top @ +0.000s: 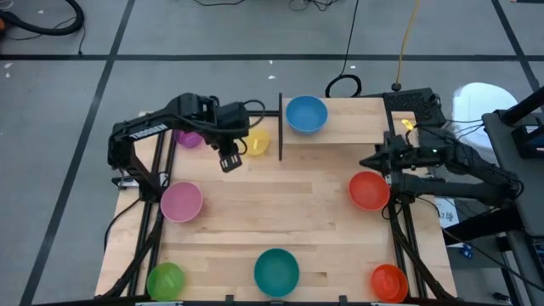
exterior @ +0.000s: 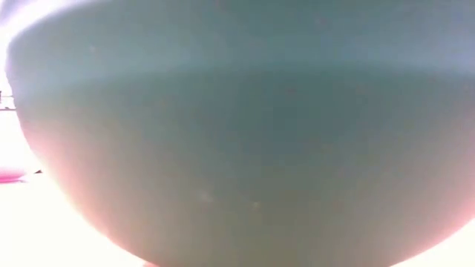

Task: Place and stack bowls onto a shelf
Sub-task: Stack the orange bowl on the shelf

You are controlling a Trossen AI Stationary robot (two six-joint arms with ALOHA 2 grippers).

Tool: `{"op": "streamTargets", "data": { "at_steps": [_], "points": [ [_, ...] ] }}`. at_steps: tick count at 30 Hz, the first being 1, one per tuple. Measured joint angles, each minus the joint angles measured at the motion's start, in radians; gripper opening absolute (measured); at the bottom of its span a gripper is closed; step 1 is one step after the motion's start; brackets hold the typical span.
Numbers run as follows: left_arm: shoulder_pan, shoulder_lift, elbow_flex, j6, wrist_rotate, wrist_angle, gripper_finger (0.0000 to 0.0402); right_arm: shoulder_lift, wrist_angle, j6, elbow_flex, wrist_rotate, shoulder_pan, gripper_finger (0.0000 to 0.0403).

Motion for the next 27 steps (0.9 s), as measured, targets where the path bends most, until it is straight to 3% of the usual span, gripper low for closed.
{"op": "streamTargets", "data": {
  "at_steps": [5,10,18,24,27],
  "points": [
    [-0.032,-0.017,-0.085,-0.008,-0.001,-0.002,0.0086,0.120,-0.249,0.028,0.085,-0.139,0.000,0.0000],
    [-0.045,-0.022,-0.185,-0.033,-0.001,0.000,0.0086,0.192,-0.383,0.124,0.100,-0.209,0.000,0.0000],
    [-0.046,-0.020,-0.266,-0.062,-0.002,0.033,0.0086,0.274,-0.464,0.236,0.100,-0.204,0.000,0.0009],
    [-0.053,-0.022,-0.267,-0.064,-0.003,0.033,0.0086,0.330,-0.469,0.222,0.100,-0.200,0.000,0.0057],
    [-0.061,-0.025,-0.267,-0.065,-0.003,0.033,0.0086,0.358,-0.472,0.215,0.100,-0.137,0.000,0.0082]
  ]
}}
